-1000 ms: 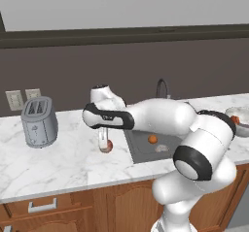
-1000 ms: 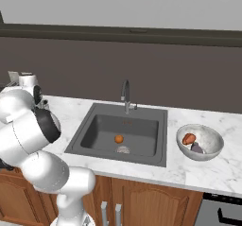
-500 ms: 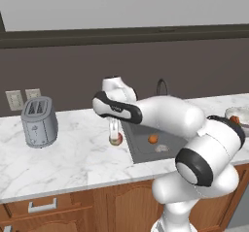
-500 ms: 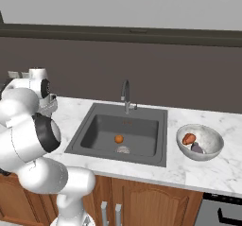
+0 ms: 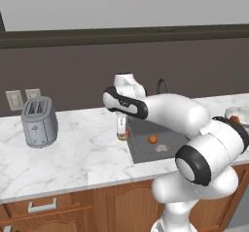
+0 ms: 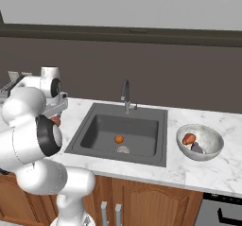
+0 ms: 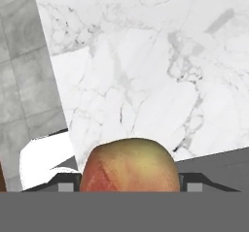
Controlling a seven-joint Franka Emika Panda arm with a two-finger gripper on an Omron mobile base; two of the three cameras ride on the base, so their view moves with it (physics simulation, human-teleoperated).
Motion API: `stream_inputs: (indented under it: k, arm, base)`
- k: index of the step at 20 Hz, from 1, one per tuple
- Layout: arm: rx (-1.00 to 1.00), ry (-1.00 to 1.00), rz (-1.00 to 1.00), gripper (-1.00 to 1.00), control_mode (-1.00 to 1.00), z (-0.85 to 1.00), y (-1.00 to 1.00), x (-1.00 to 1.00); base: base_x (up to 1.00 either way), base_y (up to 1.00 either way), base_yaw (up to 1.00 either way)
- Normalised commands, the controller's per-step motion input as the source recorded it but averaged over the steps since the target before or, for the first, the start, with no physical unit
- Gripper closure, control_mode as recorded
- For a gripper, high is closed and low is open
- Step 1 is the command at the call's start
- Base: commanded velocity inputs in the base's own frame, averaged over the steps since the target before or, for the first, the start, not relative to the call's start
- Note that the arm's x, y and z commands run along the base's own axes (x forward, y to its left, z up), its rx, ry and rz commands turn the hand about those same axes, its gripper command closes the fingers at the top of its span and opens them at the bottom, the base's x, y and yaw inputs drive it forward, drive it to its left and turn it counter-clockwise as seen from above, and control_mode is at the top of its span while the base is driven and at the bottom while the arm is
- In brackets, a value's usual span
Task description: There is a mixed pile of frozen fruits and vegetables on the counter. Locate all the frozen vegetables and place the items in a bowl on the counter. Take all the frozen fruits and defrost them in a running sink.
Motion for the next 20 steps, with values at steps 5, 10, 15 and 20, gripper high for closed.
stream_inputs:
  k: [5,10,15,20]
  arm:
    - [0.03,-0.02,-0.13,1.00,-1.00,-0.04,-0.29,0.10]
    - [0.01,-0.05,-0.08,1.00,-1.00,0.00,-0.38,0.15]
    - [-0.02,-0.01,-0.10,1.00,-1.00,-0.01,-0.36,0.06]
    - [0.00,-0.02,-0.04,1.00,-1.00,0.00,-0.43,0.01]
  base:
    - [0.00,0.00,0.00]
    - [0.00,0.00,0.00]
    - [0.00,0.00,0.00]
    - [0.00,0.00,0.00]
